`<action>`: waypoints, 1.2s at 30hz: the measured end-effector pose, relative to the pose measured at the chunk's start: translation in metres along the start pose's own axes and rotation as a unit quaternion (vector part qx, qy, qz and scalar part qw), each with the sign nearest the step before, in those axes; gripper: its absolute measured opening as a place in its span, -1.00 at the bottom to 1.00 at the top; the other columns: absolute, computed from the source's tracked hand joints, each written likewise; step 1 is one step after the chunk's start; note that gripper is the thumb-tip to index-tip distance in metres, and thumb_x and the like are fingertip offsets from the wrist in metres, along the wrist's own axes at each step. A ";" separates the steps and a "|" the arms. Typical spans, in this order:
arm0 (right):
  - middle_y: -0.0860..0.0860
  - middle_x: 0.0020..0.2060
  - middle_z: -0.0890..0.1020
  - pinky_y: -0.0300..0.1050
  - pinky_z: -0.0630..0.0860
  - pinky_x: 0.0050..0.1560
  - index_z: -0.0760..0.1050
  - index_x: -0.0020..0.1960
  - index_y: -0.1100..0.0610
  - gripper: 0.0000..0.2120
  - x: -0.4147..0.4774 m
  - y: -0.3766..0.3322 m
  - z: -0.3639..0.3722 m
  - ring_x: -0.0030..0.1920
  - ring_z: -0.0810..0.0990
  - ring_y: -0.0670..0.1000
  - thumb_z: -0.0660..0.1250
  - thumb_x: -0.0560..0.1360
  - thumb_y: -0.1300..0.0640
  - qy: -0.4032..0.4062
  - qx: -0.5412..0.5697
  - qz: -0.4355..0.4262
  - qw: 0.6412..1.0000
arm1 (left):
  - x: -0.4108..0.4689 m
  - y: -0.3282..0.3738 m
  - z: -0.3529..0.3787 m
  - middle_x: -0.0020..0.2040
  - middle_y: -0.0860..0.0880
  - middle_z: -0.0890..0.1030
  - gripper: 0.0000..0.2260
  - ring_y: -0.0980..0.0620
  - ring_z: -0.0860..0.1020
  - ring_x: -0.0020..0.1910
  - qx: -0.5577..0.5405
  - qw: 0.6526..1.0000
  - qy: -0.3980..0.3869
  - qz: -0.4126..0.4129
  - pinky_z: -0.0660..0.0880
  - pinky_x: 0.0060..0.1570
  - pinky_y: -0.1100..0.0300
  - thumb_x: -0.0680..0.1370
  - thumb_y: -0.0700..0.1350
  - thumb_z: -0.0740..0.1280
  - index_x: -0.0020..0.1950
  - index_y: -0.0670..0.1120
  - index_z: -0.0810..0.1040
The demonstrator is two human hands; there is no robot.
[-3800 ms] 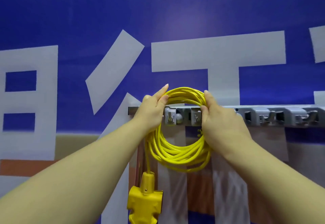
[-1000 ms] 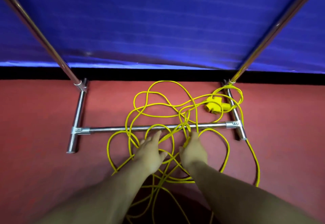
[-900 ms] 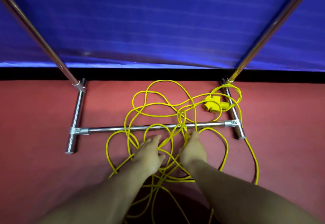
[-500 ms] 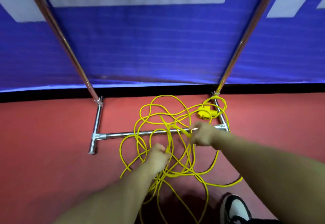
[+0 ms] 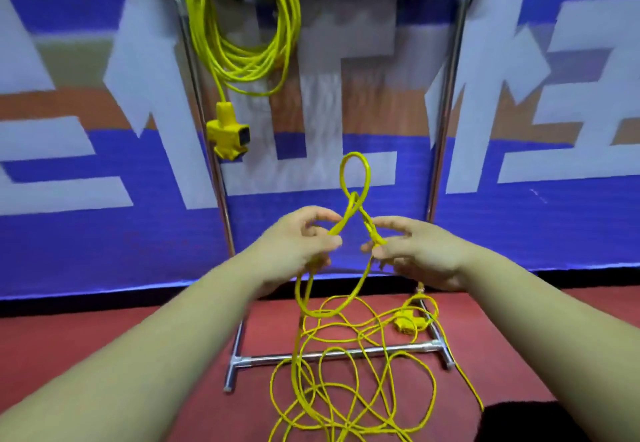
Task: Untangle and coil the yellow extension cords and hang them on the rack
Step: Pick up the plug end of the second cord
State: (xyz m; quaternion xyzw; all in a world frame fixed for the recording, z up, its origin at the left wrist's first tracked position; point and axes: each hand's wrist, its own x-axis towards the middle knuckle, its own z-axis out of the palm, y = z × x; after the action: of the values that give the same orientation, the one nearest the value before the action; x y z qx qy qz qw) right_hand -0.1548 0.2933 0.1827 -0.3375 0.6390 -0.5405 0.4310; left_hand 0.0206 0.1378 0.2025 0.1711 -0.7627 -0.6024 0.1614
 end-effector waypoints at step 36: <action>-0.15 -0.09 0.62 -0.31 0.52 -0.15 0.56 0.01 -0.14 -0.60 0.040 0.007 0.043 -0.20 0.63 -0.15 0.65 0.27 0.04 0.119 -0.341 -0.180 0.915 | -0.028 -0.050 -0.056 -0.19 -0.16 0.55 -0.71 -0.06 0.67 -0.22 -0.061 0.990 0.036 -0.118 0.60 -0.20 0.13 0.57 -0.32 0.37 0.26 -0.09 0.57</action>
State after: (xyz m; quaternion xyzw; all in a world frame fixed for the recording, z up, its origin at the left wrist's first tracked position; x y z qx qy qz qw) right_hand -0.1312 0.2420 0.1668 -0.5064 0.7597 -0.3938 0.1062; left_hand 0.0744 0.0910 0.1650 0.2712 -0.6927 -0.6563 0.1264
